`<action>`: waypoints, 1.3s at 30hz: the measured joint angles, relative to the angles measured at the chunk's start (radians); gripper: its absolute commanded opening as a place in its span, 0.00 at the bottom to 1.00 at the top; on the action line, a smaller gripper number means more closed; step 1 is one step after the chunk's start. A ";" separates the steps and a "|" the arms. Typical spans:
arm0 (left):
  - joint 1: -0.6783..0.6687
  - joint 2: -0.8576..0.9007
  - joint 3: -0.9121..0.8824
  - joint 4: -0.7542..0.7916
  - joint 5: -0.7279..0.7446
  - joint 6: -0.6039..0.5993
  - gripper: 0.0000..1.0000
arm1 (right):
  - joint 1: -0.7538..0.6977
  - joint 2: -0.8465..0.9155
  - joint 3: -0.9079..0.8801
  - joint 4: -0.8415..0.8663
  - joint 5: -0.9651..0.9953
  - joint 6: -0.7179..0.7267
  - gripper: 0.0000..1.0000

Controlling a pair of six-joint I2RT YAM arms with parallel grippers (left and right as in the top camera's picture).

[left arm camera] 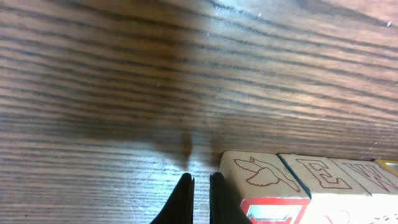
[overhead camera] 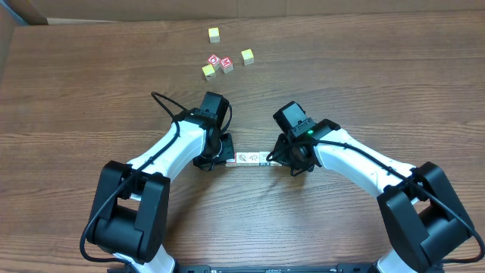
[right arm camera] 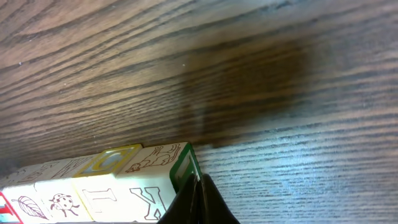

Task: Flip 5 blocks
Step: 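Squeeze the row between both grippers from its two ends, then swing both grippers to rotate the held row front-to-back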

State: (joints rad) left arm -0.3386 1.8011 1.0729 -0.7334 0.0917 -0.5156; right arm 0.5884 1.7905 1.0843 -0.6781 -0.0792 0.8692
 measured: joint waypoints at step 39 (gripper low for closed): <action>0.026 0.000 0.000 0.172 -0.121 0.000 0.08 | 0.081 0.000 -0.041 0.072 -0.097 0.363 0.04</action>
State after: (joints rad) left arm -0.3122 1.8011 1.0733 -0.5613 -0.0292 -0.5156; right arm 0.6693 1.7908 1.0431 -0.6064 -0.1761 1.2324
